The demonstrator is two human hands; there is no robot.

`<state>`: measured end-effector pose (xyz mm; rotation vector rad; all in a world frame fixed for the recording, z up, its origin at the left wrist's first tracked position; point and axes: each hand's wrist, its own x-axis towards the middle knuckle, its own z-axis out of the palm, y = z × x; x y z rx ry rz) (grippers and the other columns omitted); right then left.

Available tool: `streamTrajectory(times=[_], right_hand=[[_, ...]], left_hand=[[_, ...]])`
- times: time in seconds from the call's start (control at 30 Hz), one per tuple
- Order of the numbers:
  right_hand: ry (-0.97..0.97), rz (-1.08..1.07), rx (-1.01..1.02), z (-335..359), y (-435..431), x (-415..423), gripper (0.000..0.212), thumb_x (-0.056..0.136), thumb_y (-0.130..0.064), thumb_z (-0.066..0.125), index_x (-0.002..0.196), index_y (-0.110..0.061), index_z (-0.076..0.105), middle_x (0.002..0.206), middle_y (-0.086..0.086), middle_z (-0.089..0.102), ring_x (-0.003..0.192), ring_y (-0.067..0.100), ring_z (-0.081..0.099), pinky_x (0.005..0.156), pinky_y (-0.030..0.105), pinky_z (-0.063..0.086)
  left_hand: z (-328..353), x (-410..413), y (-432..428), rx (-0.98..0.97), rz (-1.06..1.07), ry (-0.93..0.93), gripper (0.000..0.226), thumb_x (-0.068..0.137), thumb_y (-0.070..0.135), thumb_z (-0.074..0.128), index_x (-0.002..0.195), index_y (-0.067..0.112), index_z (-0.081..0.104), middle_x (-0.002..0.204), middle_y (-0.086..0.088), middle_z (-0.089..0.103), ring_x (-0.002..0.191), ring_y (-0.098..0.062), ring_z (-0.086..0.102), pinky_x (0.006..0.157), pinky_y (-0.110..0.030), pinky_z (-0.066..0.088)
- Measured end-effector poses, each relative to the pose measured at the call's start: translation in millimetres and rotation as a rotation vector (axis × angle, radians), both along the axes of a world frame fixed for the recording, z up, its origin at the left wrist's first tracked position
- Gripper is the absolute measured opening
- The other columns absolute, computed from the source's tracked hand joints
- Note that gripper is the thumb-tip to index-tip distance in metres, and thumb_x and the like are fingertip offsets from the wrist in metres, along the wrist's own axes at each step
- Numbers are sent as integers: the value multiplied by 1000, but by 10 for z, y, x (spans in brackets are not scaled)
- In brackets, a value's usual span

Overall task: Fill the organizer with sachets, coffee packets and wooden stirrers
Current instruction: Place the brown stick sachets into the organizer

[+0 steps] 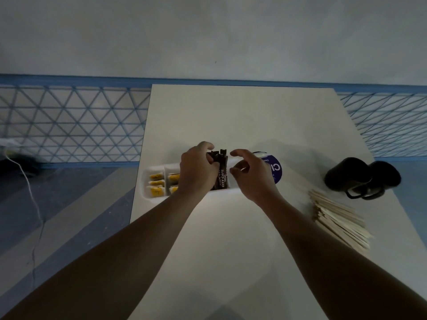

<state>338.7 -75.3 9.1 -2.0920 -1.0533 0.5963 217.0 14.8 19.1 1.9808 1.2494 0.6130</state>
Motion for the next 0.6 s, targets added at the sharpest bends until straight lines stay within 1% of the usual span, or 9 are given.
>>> streamTrajectory(times=[0.1,0.2,0.3,0.37,0.4,0.5,0.53,0.6], right_hand=[[1,-40,-20,2,-130,-13,38,92,-16,69,127,-28,60,92,-8,69,79,-3,62,59,7,39],[-24,-97,-25,-2,-283,-39,39,90,-15,69,126,-27,62,89,-8,68,76,-8,58,59,3,38],[-38,-152,-29,-7,-461,-79,39,89,-13,68,125,-25,63,88,-8,68,72,-10,56,58,-2,39],[-51,-175,-40,-11,-583,-108,38,89,-15,68,125,-24,63,92,-6,70,75,-4,61,55,3,42],[-57,-184,-49,-19,-638,-119,37,89,-16,68,125,-25,63,93,-6,71,77,0,63,56,5,41],[-74,-222,-72,-39,-831,-134,33,89,-18,69,121,-25,66,90,-9,70,78,5,63,60,12,41],[-71,-233,-78,-49,-889,-138,30,89,-17,69,118,-24,67,89,-9,69,77,5,63,62,14,43],[-65,-266,-86,-66,-1026,-137,25,89,-16,69,112,-23,69,90,-9,70,77,6,64,66,21,51]], left_hand=[[39,-7,-54,12,-12,-22,36,82,8,72,116,15,64,88,0,69,80,-12,63,74,-21,49],[56,-14,-131,35,-56,-37,31,81,9,72,111,15,66,88,1,71,82,-13,64,73,-20,47],[61,-10,-250,24,-117,-46,24,82,10,70,106,14,68,87,1,71,79,-11,63,67,-13,46],[56,2,-354,7,-161,-43,21,85,10,67,107,13,67,90,1,71,79,-9,62,64,-7,44],[52,9,-408,-9,-183,-41,21,87,11,66,107,12,67,92,-1,71,80,-11,64,63,-8,44],[29,53,-578,-87,-266,-40,19,88,14,67,107,10,67,94,-5,72,79,-16,68,68,-24,56],[17,68,-627,-108,-288,-31,20,88,15,68,107,10,67,94,-5,72,79,-17,69,71,-29,59],[-29,115,-734,-142,-338,-3,21,88,17,68,107,10,67,95,-6,72,80,-18,69,76,-35,60]])
